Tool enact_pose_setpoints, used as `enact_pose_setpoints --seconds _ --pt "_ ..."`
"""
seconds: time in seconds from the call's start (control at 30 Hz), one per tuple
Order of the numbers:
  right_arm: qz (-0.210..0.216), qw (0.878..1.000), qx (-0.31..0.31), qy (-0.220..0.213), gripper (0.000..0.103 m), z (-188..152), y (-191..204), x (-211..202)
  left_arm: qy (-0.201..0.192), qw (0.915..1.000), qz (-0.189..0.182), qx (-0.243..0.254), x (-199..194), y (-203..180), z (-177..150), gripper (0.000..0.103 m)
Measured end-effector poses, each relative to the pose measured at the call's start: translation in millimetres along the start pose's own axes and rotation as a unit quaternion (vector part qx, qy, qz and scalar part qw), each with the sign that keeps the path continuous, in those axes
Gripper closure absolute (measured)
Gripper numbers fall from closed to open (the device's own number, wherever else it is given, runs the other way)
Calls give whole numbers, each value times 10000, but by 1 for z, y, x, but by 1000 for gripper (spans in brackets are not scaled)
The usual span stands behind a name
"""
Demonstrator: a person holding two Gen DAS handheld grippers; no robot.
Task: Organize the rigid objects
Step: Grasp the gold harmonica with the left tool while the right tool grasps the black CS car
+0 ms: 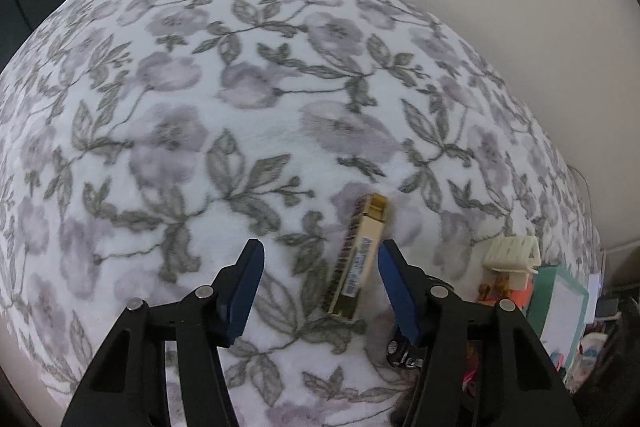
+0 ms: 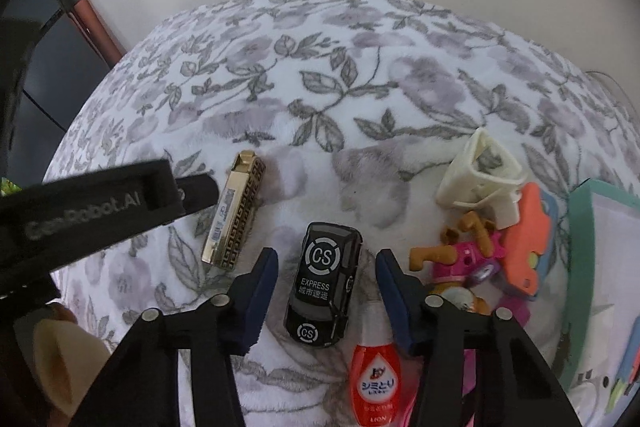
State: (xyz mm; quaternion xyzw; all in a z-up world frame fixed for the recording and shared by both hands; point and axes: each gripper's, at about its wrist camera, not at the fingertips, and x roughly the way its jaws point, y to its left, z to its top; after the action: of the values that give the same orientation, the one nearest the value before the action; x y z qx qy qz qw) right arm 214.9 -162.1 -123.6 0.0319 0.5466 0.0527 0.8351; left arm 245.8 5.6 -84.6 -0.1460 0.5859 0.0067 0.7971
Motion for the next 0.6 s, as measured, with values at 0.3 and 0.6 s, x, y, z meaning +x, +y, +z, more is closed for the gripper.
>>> enact_pose_setpoints --seconds 0.3,0.6 --pt "-308 9994 -166 -27 54 -4 3 9 212 9994 86 250 20 -9 -5 50" --pt "-396 9988 -284 -51 55 -4 4 10 204 9991 84 366 29 -18 -7 79"
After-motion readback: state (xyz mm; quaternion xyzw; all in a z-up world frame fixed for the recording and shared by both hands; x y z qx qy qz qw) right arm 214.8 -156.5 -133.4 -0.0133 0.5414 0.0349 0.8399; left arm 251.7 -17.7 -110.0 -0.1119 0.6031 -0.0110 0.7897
